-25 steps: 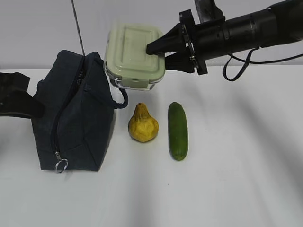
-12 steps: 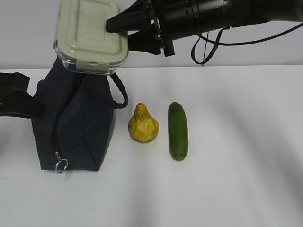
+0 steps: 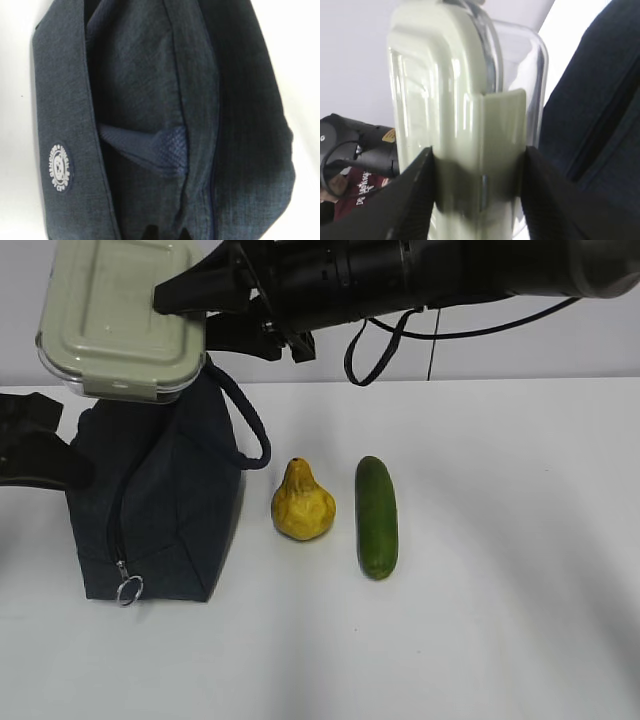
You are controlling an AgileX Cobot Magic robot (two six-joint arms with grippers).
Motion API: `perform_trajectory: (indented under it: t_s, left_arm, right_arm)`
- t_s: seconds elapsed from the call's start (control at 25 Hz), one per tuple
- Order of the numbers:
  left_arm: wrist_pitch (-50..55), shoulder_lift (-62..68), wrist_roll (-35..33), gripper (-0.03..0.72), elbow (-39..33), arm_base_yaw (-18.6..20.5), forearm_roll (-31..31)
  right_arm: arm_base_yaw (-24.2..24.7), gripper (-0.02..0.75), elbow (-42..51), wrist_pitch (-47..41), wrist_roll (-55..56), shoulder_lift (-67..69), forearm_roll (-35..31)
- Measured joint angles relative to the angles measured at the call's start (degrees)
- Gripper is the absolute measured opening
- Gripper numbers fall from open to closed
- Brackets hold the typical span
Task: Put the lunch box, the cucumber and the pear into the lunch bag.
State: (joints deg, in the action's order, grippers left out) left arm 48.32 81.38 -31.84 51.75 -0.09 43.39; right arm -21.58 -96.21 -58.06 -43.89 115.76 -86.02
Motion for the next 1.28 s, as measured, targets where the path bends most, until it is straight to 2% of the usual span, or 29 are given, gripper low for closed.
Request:
perform_trajectory:
  t_s: [0.24,0.84,1.24,1.28]
  left_arm:
    - [0.00,0.00,0.00,0.004,0.00,0.00,0.05]
    - [-0.40,0.00,0.00,0.004,0.00,0.00,0.32]
    - [-0.92,0.00,0.00,0.004,0.00,0.00,0.73]
    - [-0.89,0.00,0.00,0.004,0.00,0.00,0.84]
  right_arm:
    - [-0.60,0.375,0.00,4.74,-0.76,0.11,-1.84]
    - [-2.01,0.375,0.00,6.12,-1.43,6.07,-5.46]
    - [-2.01,0.375,0.00,8.32,-1.19,6.18,0.37]
    - [-2.01,0.375,0.00,8.22,-0.57,6.18,2.49]
